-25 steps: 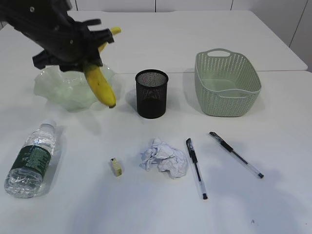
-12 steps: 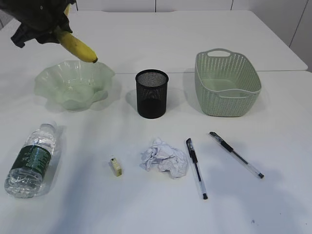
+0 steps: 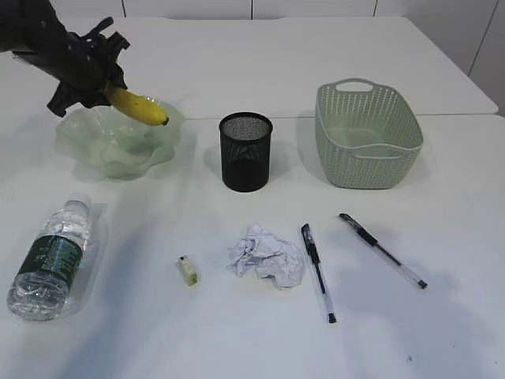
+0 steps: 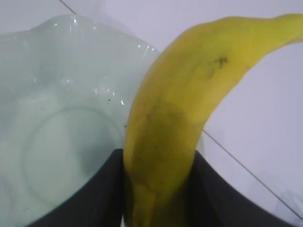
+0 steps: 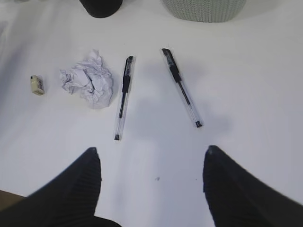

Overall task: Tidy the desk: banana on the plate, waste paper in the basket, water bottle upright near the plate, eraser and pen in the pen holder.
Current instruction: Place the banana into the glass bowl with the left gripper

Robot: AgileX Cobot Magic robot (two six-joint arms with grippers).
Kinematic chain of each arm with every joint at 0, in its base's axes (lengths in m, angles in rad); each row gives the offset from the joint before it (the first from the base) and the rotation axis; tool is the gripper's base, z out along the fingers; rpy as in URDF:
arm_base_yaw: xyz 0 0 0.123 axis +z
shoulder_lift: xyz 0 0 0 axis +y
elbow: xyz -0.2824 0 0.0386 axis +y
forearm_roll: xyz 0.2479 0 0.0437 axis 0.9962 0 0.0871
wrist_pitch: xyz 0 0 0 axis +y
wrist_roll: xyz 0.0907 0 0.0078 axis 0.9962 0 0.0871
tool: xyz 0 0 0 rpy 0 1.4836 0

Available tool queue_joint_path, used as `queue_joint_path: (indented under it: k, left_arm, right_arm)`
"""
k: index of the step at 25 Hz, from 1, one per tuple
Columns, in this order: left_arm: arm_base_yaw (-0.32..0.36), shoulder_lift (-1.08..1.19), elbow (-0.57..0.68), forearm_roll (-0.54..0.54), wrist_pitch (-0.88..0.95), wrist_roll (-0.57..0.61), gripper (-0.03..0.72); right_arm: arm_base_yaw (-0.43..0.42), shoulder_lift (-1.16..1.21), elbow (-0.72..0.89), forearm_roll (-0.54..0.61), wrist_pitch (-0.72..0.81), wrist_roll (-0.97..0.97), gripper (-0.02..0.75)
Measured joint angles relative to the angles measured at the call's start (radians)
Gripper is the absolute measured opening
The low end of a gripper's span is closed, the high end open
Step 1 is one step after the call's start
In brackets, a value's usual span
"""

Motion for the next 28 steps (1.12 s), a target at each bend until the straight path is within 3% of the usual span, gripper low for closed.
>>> queue_joint_path:
  k: [15, 28]
  left_arm:
    - [0.052, 0.065, -0.002, 0.002, -0.012, 0.000, 0.263]
    - [0.053, 0.098, -0.002, 0.002, 0.032, 0.000, 0.272]
  right_arm:
    - [0.000, 0.041, 0.000, 0.003, -0.039, 0.000, 0.501]
    - [0.000, 0.041, 0.000, 0.005, -0.042, 0.000, 0.501]
